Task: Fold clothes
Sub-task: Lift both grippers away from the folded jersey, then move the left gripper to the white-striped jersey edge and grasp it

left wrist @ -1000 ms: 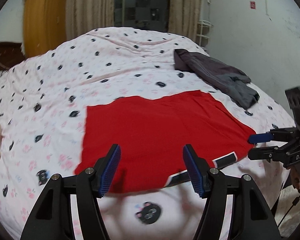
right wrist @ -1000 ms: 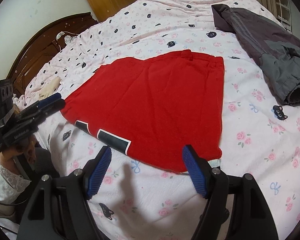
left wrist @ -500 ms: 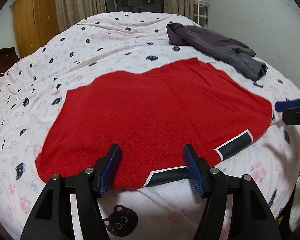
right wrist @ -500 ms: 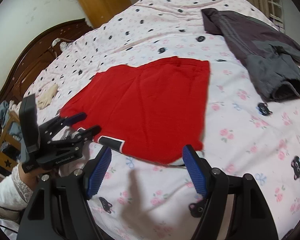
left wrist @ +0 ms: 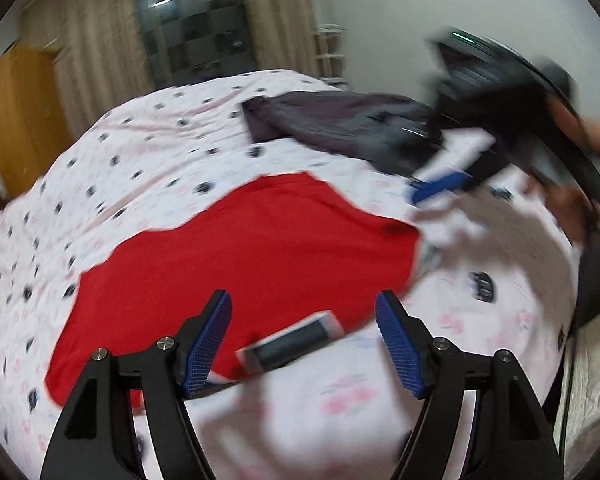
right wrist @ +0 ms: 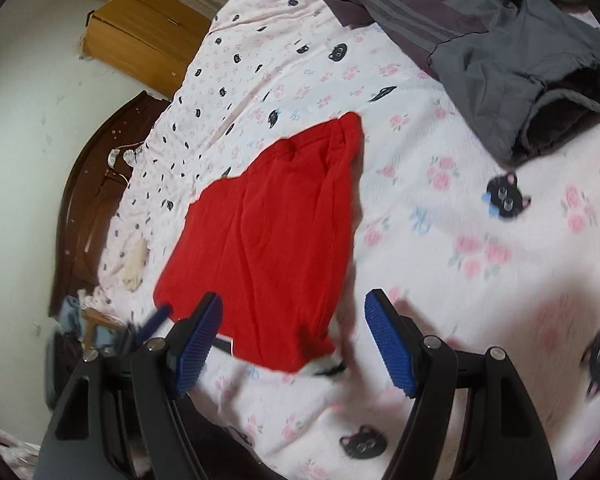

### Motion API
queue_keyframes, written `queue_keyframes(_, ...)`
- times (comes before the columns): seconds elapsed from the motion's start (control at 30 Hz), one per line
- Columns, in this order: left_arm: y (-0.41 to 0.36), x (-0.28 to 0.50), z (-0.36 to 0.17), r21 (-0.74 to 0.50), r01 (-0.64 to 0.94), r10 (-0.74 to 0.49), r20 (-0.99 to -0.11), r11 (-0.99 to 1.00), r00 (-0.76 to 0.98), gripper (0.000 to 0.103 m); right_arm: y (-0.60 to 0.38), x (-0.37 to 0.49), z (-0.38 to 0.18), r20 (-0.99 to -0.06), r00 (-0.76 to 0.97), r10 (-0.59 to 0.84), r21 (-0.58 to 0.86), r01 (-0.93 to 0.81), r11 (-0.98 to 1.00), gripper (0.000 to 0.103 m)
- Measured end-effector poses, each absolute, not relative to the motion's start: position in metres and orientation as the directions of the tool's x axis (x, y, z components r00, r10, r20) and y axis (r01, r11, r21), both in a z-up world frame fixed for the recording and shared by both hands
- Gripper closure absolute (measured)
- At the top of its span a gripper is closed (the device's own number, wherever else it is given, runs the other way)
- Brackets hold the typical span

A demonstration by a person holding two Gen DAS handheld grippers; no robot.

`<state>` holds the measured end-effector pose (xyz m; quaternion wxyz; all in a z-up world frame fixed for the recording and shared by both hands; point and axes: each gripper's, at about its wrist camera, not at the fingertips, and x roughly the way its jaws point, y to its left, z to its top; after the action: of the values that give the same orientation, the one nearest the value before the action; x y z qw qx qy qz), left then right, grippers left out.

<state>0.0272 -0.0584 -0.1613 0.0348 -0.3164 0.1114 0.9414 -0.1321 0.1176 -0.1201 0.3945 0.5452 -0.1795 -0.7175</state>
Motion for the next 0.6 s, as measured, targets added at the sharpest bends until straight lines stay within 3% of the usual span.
queue_keyframes(0.27,0.010,0.015,-0.176,0.353,-0.224,-0.022,-0.575,-0.908,-0.818,0.033,0.108,-0.165,-0.124,-0.674,-0.020,-0.738,0.678,0.381,-0.629,0.028)
queue_keyframes(0.6,0.023,0.003,-0.202,0.489,-0.214,-0.125,-0.571,-0.846,-0.811,0.033,0.110,-0.162,-0.124,-0.684,-0.005,-0.729,0.661,0.418,-0.623,0.028)
